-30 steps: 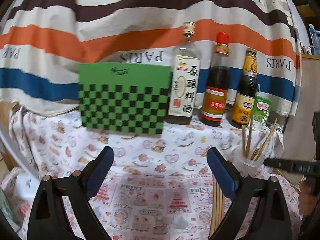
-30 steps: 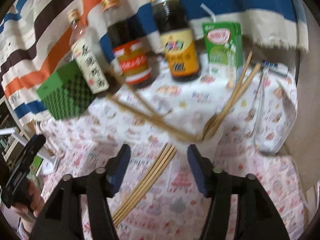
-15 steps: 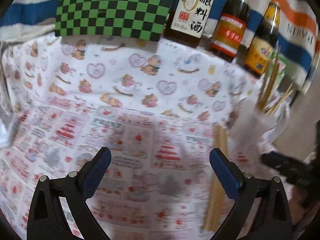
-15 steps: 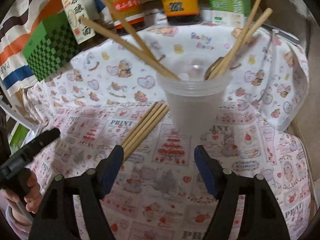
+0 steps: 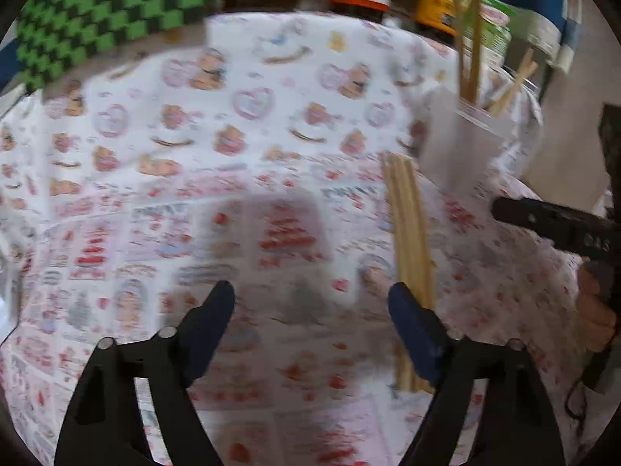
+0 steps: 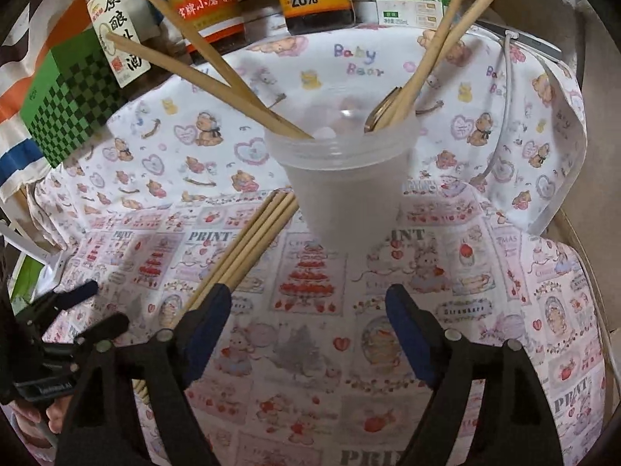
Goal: Organize utensils
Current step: 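Lower the left gripper onto the chopstick pile and close on a chopstick, then lift the chopstick with the left gripper while the right gripper grasps another chopstick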
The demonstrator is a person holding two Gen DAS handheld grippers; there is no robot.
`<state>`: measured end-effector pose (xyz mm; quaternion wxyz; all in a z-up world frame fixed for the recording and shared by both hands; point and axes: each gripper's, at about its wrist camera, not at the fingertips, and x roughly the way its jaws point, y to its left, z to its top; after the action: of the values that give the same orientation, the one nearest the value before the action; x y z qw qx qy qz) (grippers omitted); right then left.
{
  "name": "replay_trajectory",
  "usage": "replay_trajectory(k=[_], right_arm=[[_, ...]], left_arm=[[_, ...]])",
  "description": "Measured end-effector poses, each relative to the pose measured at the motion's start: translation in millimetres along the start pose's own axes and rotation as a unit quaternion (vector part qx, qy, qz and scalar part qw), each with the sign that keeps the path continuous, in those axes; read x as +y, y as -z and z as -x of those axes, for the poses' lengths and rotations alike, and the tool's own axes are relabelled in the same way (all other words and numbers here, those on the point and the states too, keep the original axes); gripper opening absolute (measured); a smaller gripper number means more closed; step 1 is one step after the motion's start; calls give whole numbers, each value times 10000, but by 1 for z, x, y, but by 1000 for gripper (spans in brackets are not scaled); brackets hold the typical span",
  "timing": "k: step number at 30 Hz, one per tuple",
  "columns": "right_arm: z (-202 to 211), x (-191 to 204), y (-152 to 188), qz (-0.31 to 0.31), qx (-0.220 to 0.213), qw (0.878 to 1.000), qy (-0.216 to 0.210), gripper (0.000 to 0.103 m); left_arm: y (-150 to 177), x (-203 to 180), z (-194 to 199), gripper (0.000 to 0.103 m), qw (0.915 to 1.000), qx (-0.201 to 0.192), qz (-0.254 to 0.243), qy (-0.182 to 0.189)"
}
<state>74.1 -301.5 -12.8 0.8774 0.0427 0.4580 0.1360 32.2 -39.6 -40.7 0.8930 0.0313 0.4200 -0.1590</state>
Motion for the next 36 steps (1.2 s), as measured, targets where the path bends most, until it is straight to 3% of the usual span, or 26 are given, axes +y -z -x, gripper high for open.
replay_trajectory(k=[4, 6, 13, 16, 17, 19, 20, 22, 26, 28, 31, 34, 36], right_arm=[[-3, 1, 1, -4, 42, 10000, 42, 81], [-6, 1, 1, -21, 95, 9999, 63, 81], [-6, -2, 0, -106, 134, 9998, 43, 81], [-8, -2, 0, -118, 165, 9998, 60, 81], [-8, -1, 1, -110, 175, 9998, 57, 81], [-8, 0, 1, -95, 174, 9998, 78, 81], [-8, 0, 1, -90, 166, 9998, 91, 81], [-8, 0, 1, -86, 156, 9998, 129, 81], [-10, -3, 1, -157, 186, 9996, 157, 81], [-10, -5, 1, -204, 181, 9995, 174, 81], [-10, -5, 1, -245, 173, 9994, 181, 81], [-10, -5, 1, -236, 182, 9994, 185, 81], [-11, -4, 1, -216, 186, 9994, 181, 81]], left_arm=[[6, -20, -1, 67, 9989, 87, -463, -83], [8, -28, -2, 63, 9984, 141, -495, -238], [8, -34, -4, 56, 9977, 350, -575, -61], [10, -36, -7, 55, 9970, 428, -615, -167], [9, -35, -8, 52, 9973, 449, -573, -136], [9, -33, -7, 33, 9978, 452, -483, -108], [9, -32, -7, 29, 9979, 435, -470, -117], [9, -31, -6, 7, 9982, 424, -414, 20], [8, -26, -1, 6, 9985, 415, -171, 302], [5, -23, 8, 6, 9990, 227, -54, 374], [-2, -19, 42, 6, 9976, -587, 51, 375], [-3, -16, 81, 6, 9870, -1588, 95, 235], [-2, -10, 99, 6, 9780, -2055, 258, 247]])
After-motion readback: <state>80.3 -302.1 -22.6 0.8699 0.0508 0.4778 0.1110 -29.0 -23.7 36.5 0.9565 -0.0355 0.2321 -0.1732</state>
